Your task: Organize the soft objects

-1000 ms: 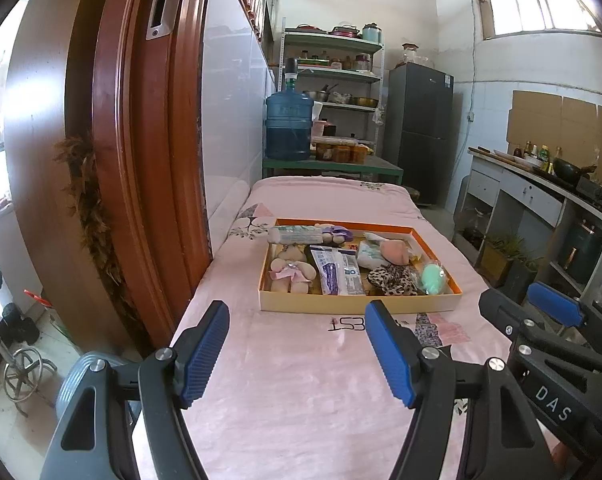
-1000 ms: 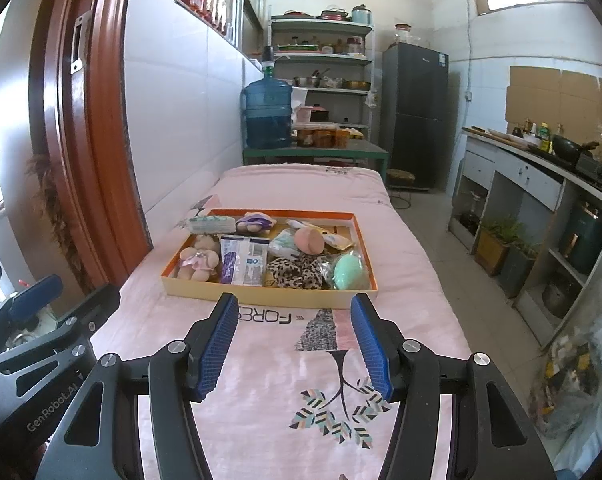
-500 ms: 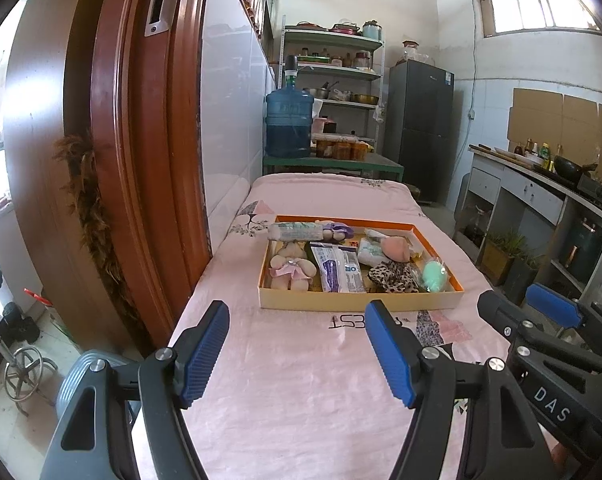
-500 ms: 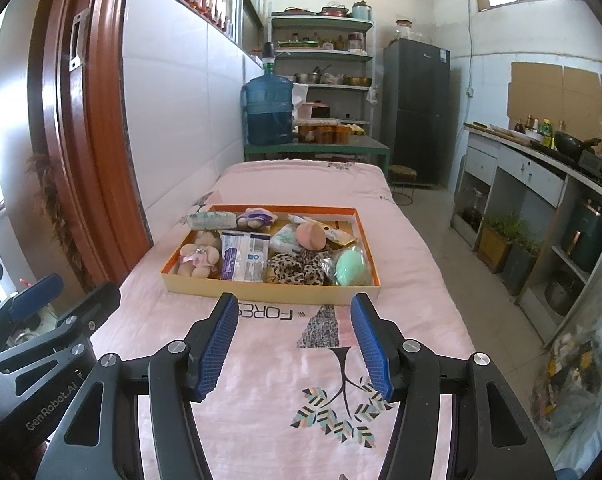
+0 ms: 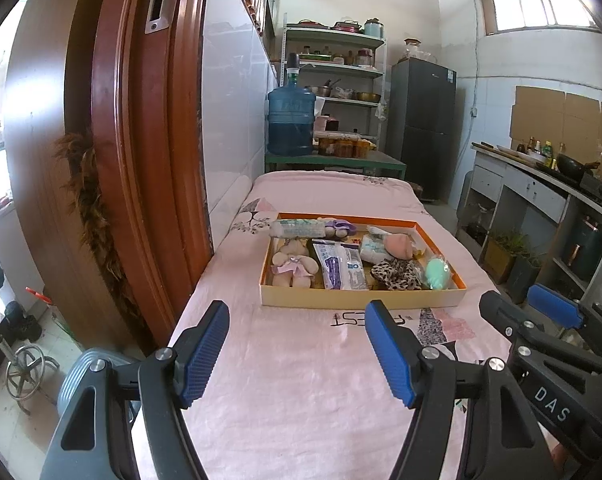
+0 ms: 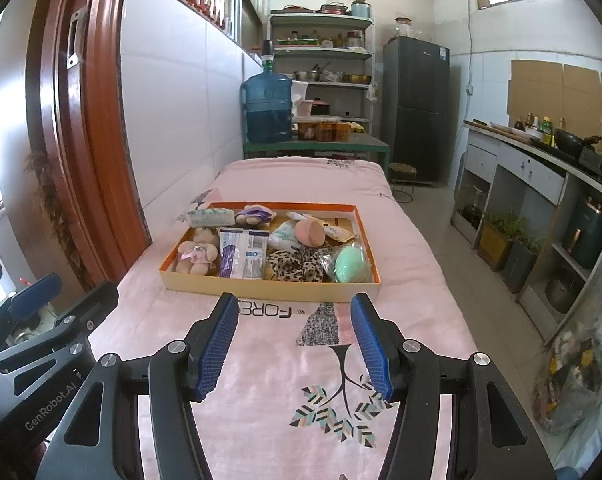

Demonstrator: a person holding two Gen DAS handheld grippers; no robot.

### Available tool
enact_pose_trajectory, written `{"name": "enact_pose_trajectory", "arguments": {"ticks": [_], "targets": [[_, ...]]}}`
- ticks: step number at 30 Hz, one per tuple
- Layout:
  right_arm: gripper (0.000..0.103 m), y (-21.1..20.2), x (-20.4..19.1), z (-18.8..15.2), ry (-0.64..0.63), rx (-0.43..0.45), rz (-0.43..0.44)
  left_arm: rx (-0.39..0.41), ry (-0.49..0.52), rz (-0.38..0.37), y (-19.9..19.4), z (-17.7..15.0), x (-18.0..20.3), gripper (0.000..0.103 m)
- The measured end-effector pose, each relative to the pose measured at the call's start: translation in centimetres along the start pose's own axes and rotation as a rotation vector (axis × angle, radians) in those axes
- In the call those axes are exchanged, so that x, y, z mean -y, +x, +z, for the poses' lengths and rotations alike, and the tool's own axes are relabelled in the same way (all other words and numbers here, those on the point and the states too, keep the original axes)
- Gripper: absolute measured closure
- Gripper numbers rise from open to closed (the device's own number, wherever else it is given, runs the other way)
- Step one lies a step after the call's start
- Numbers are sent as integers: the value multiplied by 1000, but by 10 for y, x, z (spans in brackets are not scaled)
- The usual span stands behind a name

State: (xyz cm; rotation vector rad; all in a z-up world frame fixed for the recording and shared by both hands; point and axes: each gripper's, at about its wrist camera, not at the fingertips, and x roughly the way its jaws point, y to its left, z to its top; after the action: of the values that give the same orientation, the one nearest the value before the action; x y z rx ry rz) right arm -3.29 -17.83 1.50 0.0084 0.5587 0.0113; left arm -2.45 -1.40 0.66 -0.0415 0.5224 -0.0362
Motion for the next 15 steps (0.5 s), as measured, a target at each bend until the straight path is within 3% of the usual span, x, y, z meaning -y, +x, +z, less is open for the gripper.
{"name": "enact_pose_trajectory", "arguments": {"ticks": [15], "targets": [[43, 4, 1, -3, 4, -8, 5, -5, 1, 0, 0, -3, 3, 33]]}}
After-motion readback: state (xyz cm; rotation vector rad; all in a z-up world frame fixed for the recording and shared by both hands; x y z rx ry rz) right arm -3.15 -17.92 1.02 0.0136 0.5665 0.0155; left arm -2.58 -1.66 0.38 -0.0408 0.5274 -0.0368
